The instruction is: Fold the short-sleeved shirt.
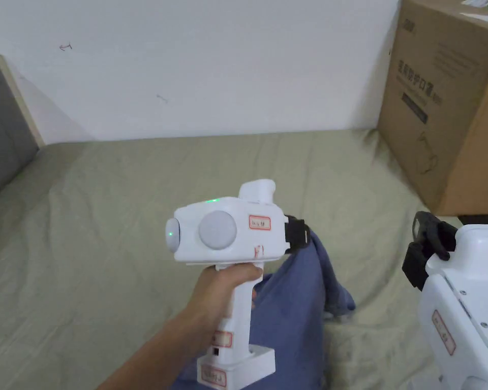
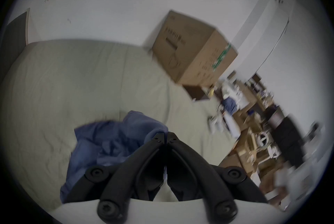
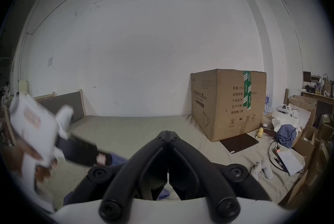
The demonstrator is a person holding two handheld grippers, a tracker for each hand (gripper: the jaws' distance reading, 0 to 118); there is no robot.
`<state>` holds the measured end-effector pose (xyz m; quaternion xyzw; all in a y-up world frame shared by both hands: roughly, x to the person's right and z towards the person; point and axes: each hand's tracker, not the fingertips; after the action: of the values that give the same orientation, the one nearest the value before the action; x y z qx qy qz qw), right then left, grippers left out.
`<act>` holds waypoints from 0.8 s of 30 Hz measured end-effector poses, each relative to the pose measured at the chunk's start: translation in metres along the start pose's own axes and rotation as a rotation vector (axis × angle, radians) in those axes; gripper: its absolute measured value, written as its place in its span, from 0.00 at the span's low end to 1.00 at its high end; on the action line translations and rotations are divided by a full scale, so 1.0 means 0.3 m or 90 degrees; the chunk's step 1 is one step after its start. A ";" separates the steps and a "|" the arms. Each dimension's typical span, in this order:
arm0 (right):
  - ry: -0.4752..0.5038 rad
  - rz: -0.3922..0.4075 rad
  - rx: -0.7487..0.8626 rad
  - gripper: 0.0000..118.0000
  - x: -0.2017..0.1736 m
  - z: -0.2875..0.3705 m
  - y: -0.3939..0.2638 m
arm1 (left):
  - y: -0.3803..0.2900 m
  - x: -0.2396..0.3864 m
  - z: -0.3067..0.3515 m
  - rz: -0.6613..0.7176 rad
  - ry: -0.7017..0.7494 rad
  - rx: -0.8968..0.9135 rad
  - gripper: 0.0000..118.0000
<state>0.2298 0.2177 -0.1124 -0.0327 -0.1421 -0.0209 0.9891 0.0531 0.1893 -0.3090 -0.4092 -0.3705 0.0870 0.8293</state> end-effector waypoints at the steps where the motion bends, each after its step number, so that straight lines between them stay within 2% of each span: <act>1: -0.002 -0.002 -0.004 0.00 0.000 0.001 -0.010 | -0.046 -0.026 -0.046 0.007 0.008 -0.027 0.01; 4: -0.005 -0.016 -0.020 0.00 0.006 -0.015 -0.040 | -0.171 -0.101 -0.175 0.024 0.041 -0.113 0.01; 10: -0.004 -0.041 -0.042 0.00 0.009 -0.030 -0.079 | -0.367 -0.194 -0.356 -0.022 0.177 -0.236 0.01; 13: -0.003 -0.041 -0.047 0.00 0.012 -0.034 -0.086 | -0.432 -0.213 -0.392 -0.046 0.228 -0.250 0.01; 15: -0.002 -0.038 -0.049 0.00 0.014 -0.037 -0.088 | -0.431 -0.214 -0.375 -0.023 0.216 -0.223 0.03; 16: -0.002 -0.036 -0.050 0.00 0.013 -0.036 -0.087 | -0.423 -0.210 -0.363 -0.009 0.215 -0.212 0.10; 17: -0.002 -0.036 -0.050 0.00 0.010 -0.034 -0.086 | -0.410 -0.205 -0.338 0.000 0.209 -0.196 0.24; 18: -0.002 -0.036 -0.050 0.00 0.008 -0.031 -0.082 | -0.394 -0.197 -0.301 0.003 0.208 -0.174 0.46; 19: -0.002 -0.036 -0.049 0.00 0.007 -0.029 -0.076 | -0.384 -0.188 -0.260 0.008 0.207 -0.141 0.76; 20: -0.002 -0.036 -0.046 0.00 0.003 -0.025 -0.071 | -0.373 -0.179 -0.221 0.012 0.199 -0.107 0.89; 24: 0.002 -0.031 -0.037 0.00 -0.018 -0.011 -0.042 | -0.291 -0.139 -0.008 0.002 0.171 0.029 0.95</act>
<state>0.2250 0.2051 -0.1163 -0.0581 -0.1409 -0.0491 0.9871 0.0113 0.1123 -0.2677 -0.3990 -0.2535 0.0415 0.8802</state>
